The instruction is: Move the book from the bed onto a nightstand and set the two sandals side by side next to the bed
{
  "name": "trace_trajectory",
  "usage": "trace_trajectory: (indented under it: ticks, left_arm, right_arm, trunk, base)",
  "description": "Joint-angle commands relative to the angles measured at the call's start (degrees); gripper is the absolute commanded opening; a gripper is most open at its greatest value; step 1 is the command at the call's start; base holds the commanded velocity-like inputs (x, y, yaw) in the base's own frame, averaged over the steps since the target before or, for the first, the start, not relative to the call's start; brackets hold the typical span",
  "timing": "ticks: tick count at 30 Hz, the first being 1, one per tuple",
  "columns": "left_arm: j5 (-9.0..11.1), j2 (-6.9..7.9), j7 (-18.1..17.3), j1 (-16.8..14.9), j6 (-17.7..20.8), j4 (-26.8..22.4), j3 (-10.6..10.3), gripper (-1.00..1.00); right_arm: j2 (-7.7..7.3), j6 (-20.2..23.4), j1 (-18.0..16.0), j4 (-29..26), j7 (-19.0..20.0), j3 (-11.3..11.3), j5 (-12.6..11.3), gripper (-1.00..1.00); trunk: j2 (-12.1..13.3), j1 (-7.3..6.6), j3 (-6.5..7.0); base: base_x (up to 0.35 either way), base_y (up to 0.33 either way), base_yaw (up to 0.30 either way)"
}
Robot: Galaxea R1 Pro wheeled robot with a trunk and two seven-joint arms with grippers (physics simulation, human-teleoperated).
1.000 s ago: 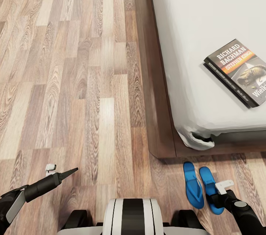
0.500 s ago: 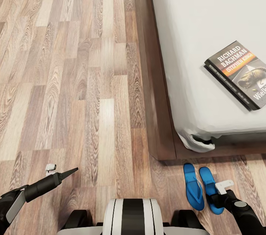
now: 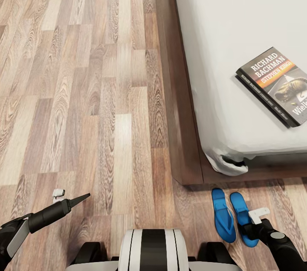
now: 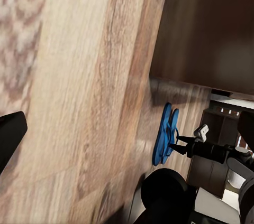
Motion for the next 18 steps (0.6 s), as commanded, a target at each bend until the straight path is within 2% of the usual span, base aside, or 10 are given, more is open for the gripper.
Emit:
trace_trajectory:
  ticks: [1, 4, 5, 18]
  left_arm:
    - [0.2, 0.01, -0.1, 0.0, 0.6, 0.0, 0.0, 1.00]
    - [0.2, 0.01, -0.1, 0.0, 0.6, 0.0, 0.0, 1.00]
    - [0.2, 0.01, -0.1, 0.0, 0.6, 0.0, 0.0, 1.00]
    - [0.2, 0.01, 0.0, 0.0, 0.6, 0.0, 0.0, 1.00]
  right_arm:
    - [0.04, 0.2, 0.0, -0.1, 0.5, -0.2, 0.5, -1.00]
    - [0.04, 0.2, 0.0, -0.1, 0.5, -0.2, 0.5, -1.00]
    - [0.04, 0.2, 0.0, -0.1, 0.4, -0.2, 0.5, 1.00]
    - [0.04, 0.2, 0.0, -0.1, 0.4, -0.3, 0.5, 1.00]
  trunk:
    - [0.0, -0.01, -0.03]
    - [0.0, -0.01, -0.03]
    - [0.0, -0.01, -0.03]
    - [0.0, -0.01, -0.03]
  base:
    - [0.000, 0.000, 0.000]
    - [0.000, 0.000, 0.000]
    - [0.000, 0.000, 0.000]
    - [0.000, 0.000, 0.000]
